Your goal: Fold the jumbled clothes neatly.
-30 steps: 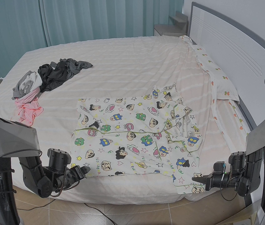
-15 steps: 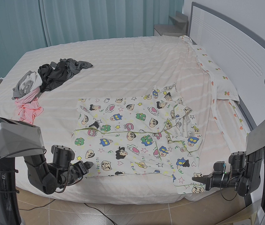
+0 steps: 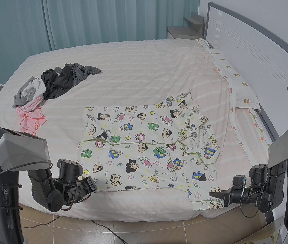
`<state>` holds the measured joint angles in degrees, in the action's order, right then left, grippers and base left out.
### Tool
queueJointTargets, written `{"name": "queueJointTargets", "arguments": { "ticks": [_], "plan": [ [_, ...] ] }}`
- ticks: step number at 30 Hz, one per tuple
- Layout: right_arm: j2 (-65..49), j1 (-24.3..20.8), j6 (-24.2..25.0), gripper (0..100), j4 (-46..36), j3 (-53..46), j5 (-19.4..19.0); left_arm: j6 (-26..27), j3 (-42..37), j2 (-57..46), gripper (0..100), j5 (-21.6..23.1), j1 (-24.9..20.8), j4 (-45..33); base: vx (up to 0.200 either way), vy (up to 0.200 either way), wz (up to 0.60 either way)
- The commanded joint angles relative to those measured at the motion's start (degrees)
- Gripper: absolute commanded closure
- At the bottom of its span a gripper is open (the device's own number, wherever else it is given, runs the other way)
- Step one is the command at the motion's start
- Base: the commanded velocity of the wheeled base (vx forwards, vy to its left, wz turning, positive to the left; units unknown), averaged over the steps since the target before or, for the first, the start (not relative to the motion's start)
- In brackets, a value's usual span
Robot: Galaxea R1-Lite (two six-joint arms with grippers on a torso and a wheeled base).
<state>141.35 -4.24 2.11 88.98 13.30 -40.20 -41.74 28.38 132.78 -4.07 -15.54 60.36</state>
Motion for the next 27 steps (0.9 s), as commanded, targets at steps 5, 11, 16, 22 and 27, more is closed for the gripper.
{"name": "queueJointTargets", "arguments": {
  "ticks": [5, 11, 16, 22, 27],
  "plan": [
    [-2.5, 1.0, 0.0, 100, 0.8, -3.1, -1.3, -0.2, -2.6, -4.7, 100, 0.8, 0.3, -0.1, 0.000, 0.000, 0.00],
    [-3.1, 1.3, -0.1, 100, 0.8, -5.9, -1.4, -0.4, -4.1, -5.9, 100, 1.1, 0.3, 0.0, 0.000, 0.000, 0.00],
    [-2.7, 1.1, -0.3, 100, 0.8, -6.5, -2.3, -2.4, -4.7, -7.4, 100, 1.3, 0.5, -0.1, 0.000, 0.000, 0.00],
    [-1.1, 0.7, 0.0, 100, 0.8, -3.2, -1.9, -2.4, -4.6, -6.9, 100, 1.3, 0.3, 0.0, 0.000, 0.000, 0.00],
    [1.1, 1.3, -0.2, 0, 0.8, 0.0, -1.7, -2.5, -4.6, -7.0, 100, 1.2, 0.3, 0.0, 0.000, 0.000, 0.00]
  ]
}}
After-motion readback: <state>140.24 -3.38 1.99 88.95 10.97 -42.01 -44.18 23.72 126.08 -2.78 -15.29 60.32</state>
